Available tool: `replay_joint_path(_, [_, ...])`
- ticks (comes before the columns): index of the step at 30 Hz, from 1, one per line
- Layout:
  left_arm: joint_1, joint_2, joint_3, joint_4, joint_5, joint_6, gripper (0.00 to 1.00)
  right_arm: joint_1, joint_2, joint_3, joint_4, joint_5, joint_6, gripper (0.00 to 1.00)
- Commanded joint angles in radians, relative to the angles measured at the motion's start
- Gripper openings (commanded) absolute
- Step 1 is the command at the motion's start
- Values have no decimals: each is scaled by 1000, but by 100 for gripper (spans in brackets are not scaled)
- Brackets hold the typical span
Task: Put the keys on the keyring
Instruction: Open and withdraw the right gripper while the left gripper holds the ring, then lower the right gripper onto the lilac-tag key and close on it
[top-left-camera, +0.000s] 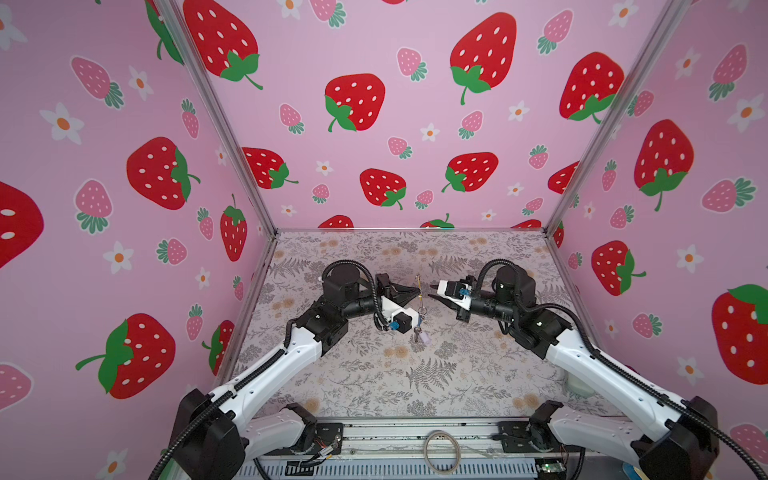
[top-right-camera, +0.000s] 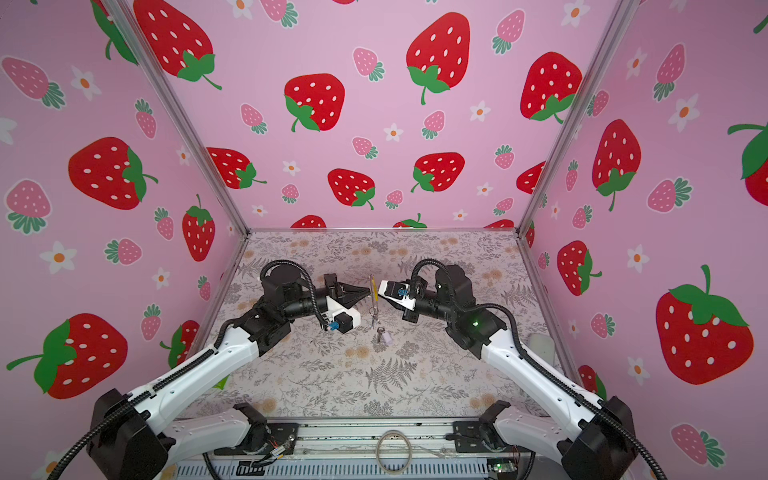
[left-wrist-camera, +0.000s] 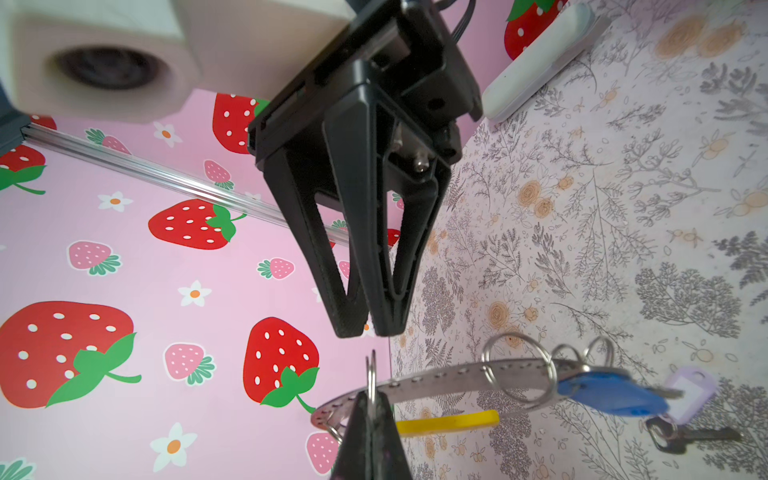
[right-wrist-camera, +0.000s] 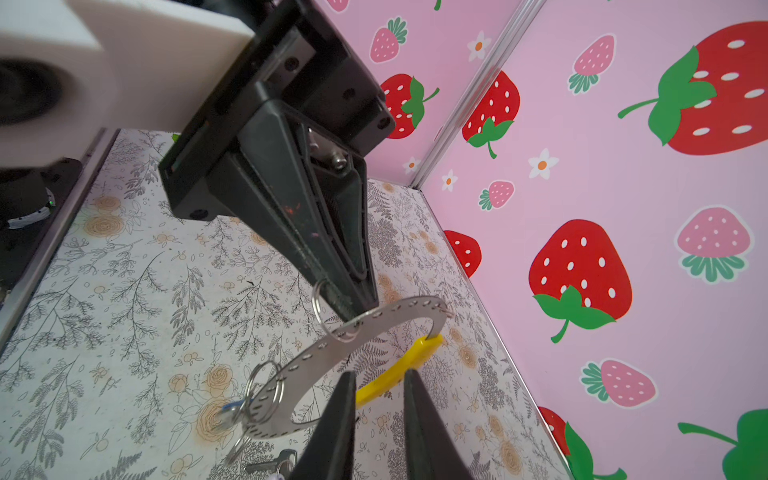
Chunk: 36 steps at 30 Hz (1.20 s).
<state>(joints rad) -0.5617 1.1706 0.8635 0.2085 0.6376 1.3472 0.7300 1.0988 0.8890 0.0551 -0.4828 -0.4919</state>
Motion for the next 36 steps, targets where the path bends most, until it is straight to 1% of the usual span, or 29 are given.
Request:
replay_joint_path(1, [-8,-18,-23,48,-4,59,0,-4,-27,-29,5,29,52,23])
replay_joint_path(3, [-9,-23,-28,31,-10,88,0,-4,-33,-32,19,35,64,23])
replay_joint_path(7, [-9,-29,-37,40,-18,104,0,-5,-16,-15,11,25,59,23])
replay_joint_path(15, [-9,-32,-44,45,-24,105,0,-4,-6,-18,1,22,58,23])
replay_joint_path(18, [-9,-26,-40,40,-23,96,0,-4,5,-14,-20,34,76,23])
replay_joint_path(24, [12,-17,-55,40,-17,40,0,-4,52,-18,-131,49,118,23])
replay_joint_path(27, [31,-27,-87,51,-21,4,0,-4,70,-49,-167,58,101,23])
replay_joint_path(29, [47,-44,-112,61,-23,-25,0,-4,100,-51,-208,65,63,23])
replay_joint_path(31, [60,-66,-140,65,-31,-44,0,-4,140,-48,-251,85,18,23])
replay_joint_path(33, [78,-94,-170,64,-36,-69,0,-5,178,-38,-271,107,16,23])
replay_joint_path(36, [113,-133,-217,64,-37,-105,0,-4,232,-19,-293,112,-23,25])
